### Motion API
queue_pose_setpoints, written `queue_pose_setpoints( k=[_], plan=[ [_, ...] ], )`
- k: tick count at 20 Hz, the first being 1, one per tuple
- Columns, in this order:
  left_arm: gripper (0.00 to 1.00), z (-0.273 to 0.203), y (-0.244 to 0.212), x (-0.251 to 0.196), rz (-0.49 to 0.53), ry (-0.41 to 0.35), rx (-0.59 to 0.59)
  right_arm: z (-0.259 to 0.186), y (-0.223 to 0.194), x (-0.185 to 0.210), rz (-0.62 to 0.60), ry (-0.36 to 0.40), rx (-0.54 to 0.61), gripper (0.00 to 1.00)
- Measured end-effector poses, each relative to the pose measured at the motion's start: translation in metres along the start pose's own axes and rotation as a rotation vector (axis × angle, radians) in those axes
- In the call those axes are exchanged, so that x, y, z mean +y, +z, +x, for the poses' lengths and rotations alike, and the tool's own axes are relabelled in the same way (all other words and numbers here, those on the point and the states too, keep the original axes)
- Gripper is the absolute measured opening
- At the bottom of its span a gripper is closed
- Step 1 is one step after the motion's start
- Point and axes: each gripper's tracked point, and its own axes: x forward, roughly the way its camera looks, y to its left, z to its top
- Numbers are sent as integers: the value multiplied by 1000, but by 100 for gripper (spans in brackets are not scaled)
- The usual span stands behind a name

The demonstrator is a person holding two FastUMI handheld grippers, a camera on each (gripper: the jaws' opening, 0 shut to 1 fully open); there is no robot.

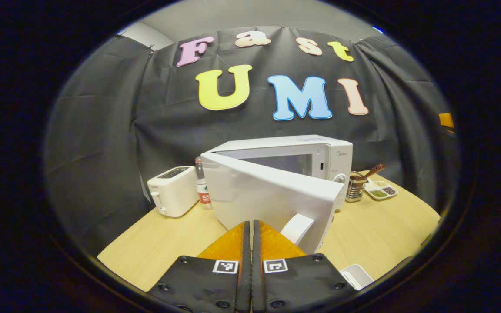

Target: Open the microwave oven with the left hand, put the food in, and close the microwave oven.

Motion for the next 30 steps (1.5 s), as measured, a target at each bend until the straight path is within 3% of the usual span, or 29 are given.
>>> queue_pose_setpoints(
  k=[16,25,30],
  plan=[
    [7,107,22,-59,-11,-293,-16,2,-14,24,-34,-197,51,96],
    [7,158,36,-74,-17,-362,-32,-3,-18,32,-54,-288,60,96],
    [7,183,45,-77,-28,-353,-44,-3,-17,33,-55,-327,46,96]
  ],
)
